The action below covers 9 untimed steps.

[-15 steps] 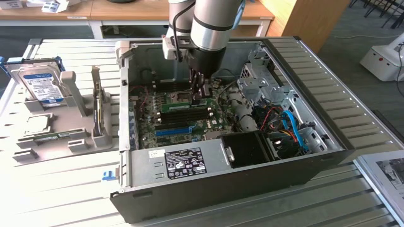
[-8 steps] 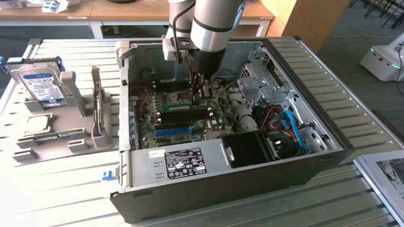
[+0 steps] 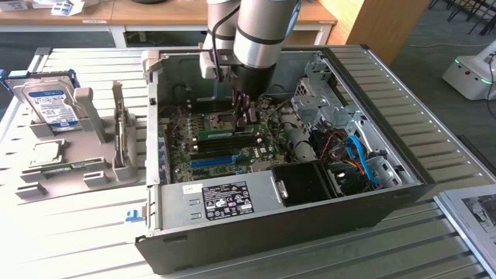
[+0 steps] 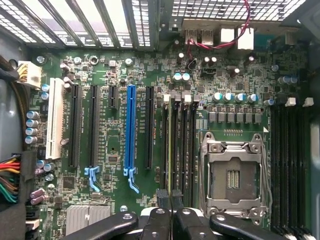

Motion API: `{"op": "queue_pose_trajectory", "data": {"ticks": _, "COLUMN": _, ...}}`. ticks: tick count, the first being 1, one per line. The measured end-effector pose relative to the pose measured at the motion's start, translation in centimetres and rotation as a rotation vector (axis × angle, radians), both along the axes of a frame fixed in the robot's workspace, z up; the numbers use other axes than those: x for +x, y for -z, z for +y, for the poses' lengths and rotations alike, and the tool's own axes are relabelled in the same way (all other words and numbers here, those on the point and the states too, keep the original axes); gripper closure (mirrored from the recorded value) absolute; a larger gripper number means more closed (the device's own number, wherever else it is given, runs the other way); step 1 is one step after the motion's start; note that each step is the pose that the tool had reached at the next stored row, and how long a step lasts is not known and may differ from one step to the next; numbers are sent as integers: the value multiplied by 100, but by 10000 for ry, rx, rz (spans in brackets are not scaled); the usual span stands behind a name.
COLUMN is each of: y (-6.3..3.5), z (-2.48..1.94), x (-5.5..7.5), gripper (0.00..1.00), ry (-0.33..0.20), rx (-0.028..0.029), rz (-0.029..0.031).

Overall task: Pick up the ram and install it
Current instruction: 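Insert the ram into the slot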

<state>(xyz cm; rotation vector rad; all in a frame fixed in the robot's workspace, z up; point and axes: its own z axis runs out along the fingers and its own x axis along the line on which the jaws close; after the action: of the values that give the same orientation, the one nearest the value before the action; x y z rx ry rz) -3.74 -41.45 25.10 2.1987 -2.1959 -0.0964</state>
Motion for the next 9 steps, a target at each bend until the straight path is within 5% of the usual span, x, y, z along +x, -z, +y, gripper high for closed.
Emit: {"op": "queue_pose_trajectory", "data": {"ticks": 9, "y": 69, "z": 0, "x": 0, "gripper": 89, "ry": 10, "rx": 0, "rz": 0}}
